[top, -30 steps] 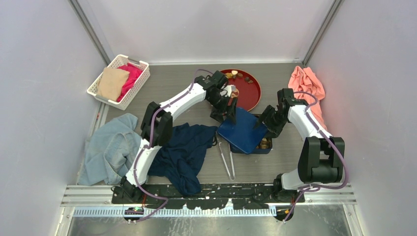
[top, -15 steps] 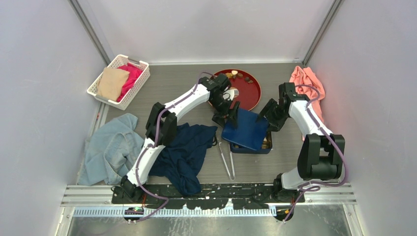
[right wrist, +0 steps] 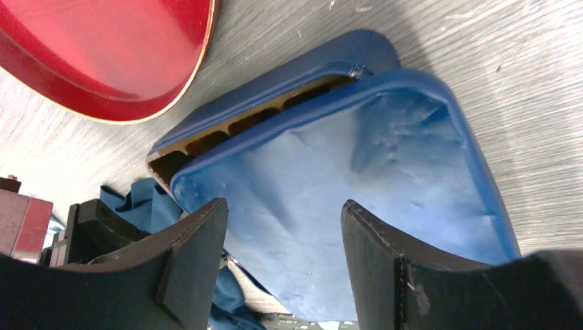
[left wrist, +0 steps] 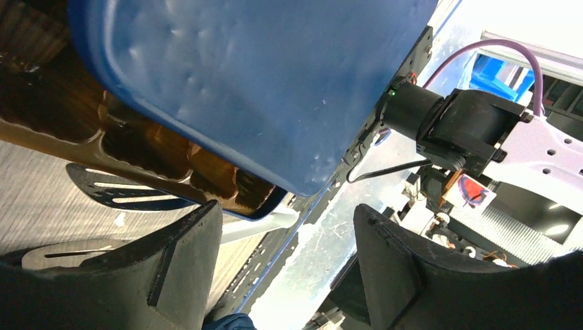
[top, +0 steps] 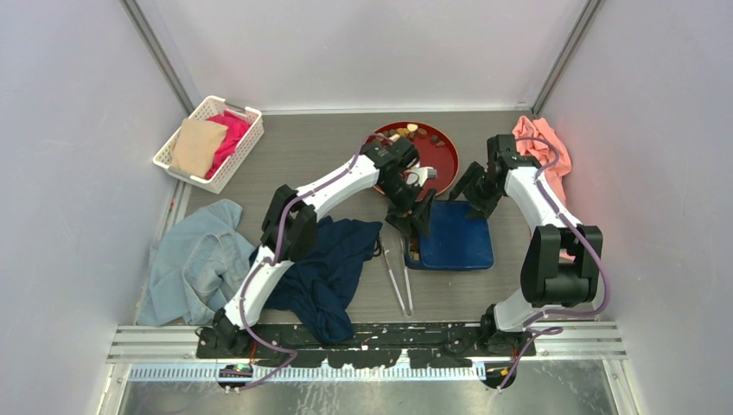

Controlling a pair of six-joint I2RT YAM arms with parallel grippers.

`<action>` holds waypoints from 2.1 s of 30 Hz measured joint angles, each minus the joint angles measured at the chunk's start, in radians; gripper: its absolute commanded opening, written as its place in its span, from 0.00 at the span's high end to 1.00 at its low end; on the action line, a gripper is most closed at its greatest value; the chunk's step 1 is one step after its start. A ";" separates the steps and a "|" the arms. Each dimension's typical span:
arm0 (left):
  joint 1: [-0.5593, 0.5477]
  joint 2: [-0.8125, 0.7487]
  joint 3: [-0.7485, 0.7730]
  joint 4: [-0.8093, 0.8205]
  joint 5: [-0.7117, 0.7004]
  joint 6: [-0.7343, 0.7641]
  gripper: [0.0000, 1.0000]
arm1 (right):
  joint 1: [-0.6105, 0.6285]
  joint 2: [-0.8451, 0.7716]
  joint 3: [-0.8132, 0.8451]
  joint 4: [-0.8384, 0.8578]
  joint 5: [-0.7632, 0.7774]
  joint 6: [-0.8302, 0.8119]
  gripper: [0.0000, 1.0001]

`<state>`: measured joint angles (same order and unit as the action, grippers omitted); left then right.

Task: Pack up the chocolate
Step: Close the box lid on the packing box.

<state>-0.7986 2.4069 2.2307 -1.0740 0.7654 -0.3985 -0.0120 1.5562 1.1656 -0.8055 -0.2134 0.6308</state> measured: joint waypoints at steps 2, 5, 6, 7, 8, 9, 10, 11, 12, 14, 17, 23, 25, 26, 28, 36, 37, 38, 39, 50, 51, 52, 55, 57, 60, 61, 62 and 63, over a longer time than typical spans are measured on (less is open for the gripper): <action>0.002 0.000 0.000 -0.002 -0.005 0.011 0.29 | -0.001 -0.003 0.008 -0.004 0.033 -0.004 0.32; 0.004 0.000 0.000 -0.005 -0.020 0.014 0.29 | -0.014 -0.015 0.017 -0.018 0.092 -0.014 0.31; 0.008 0.000 0.000 -0.005 -0.024 0.014 0.29 | -0.029 -0.021 0.018 -0.023 0.108 -0.021 0.30; 0.010 -0.001 0.000 -0.005 -0.027 0.014 0.29 | -0.053 -0.029 0.018 -0.031 0.121 -0.028 0.29; 0.011 -0.002 0.000 -0.005 -0.032 0.014 0.28 | -0.079 -0.035 0.018 -0.038 0.134 -0.033 0.27; 0.013 -0.004 0.000 -0.005 -0.034 0.014 0.26 | -0.110 -0.039 0.018 -0.044 0.145 -0.039 0.25; 0.016 -0.007 0.000 -0.005 -0.039 0.014 0.24 | -0.139 -0.041 0.018 -0.049 0.155 -0.044 0.22; 0.018 -0.010 0.000 -0.005 -0.042 0.014 0.22 | -0.159 -0.042 0.017 -0.053 0.164 -0.049 0.19; 0.021 -0.014 0.000 -0.004 -0.045 0.013 0.19 | -0.181 -0.045 0.011 -0.053 0.179 -0.054 0.18; 0.027 -0.027 -0.005 0.001 -0.055 0.009 0.14 | -0.204 -0.057 -0.015 -0.055 0.201 -0.061 0.13; 0.031 -0.046 -0.024 0.014 -0.063 -0.003 0.10 | -0.204 -0.083 -0.068 -0.055 0.188 -0.076 0.10; 0.034 -0.049 -0.043 0.030 -0.083 -0.017 0.09 | -0.204 -0.086 -0.136 -0.052 0.126 -0.097 0.10; 0.034 -0.049 -0.043 0.029 -0.084 -0.017 0.10 | -0.204 -0.085 -0.140 -0.051 0.103 -0.102 0.10; 0.034 -0.049 -0.043 0.029 -0.083 -0.017 0.10 | -0.204 -0.085 -0.141 -0.051 0.095 -0.103 0.10; 0.034 -0.047 -0.041 0.028 -0.081 -0.017 0.12 | -0.204 -0.085 -0.141 -0.050 0.071 -0.105 0.10; 0.034 0.001 -0.007 0.021 -0.047 -0.016 0.23 | -0.204 -0.085 -0.141 -0.031 -0.040 -0.085 0.10; 0.034 0.006 -0.007 0.018 -0.046 -0.016 0.23 | -0.204 -0.085 -0.141 -0.026 -0.053 -0.079 0.10; 0.034 0.010 -0.007 0.016 -0.045 -0.016 0.24 | -0.204 -0.085 -0.141 -0.021 -0.064 -0.074 0.10; 0.034 0.013 -0.007 0.012 -0.045 -0.016 0.25 | -0.204 -0.085 -0.141 -0.017 -0.075 -0.071 0.10; 0.035 0.018 -0.005 0.002 -0.037 -0.013 0.41 | -0.204 -0.058 -0.141 0.021 -0.137 -0.033 0.11; 0.035 0.020 -0.003 0.001 -0.037 -0.013 0.41 | -0.204 -0.055 -0.141 0.027 -0.141 -0.030 0.11; 0.037 0.022 -0.003 -0.001 -0.037 -0.013 0.41 | -0.204 -0.052 -0.141 0.030 -0.144 -0.029 0.11; 0.044 0.028 -0.003 -0.002 -0.036 -0.013 0.42 | -0.204 -0.044 -0.140 0.039 -0.152 -0.024 0.11; 0.049 0.029 -0.003 -0.002 -0.037 -0.013 0.42 | -0.204 -0.039 -0.134 0.038 -0.154 -0.023 0.11; 0.060 0.029 -0.003 0.000 -0.036 -0.013 0.41 | -0.204 -0.034 -0.115 0.036 -0.154 -0.024 0.11; 0.064 0.030 -0.003 -0.001 -0.036 -0.013 0.41 | -0.204 -0.035 -0.108 0.031 -0.151 -0.026 0.11; 0.066 0.030 -0.003 0.000 -0.036 -0.014 0.41 | -0.204 -0.037 -0.101 0.026 -0.145 -0.027 0.12; 0.068 0.030 -0.003 0.000 -0.035 -0.014 0.41 | -0.204 -0.041 -0.096 0.018 -0.135 -0.031 0.12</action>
<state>-0.7311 2.4367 2.2276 -1.0740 0.7303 -0.4122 -0.2161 1.5150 1.0698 -0.7879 -0.3489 0.6003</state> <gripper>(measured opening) 0.584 0.888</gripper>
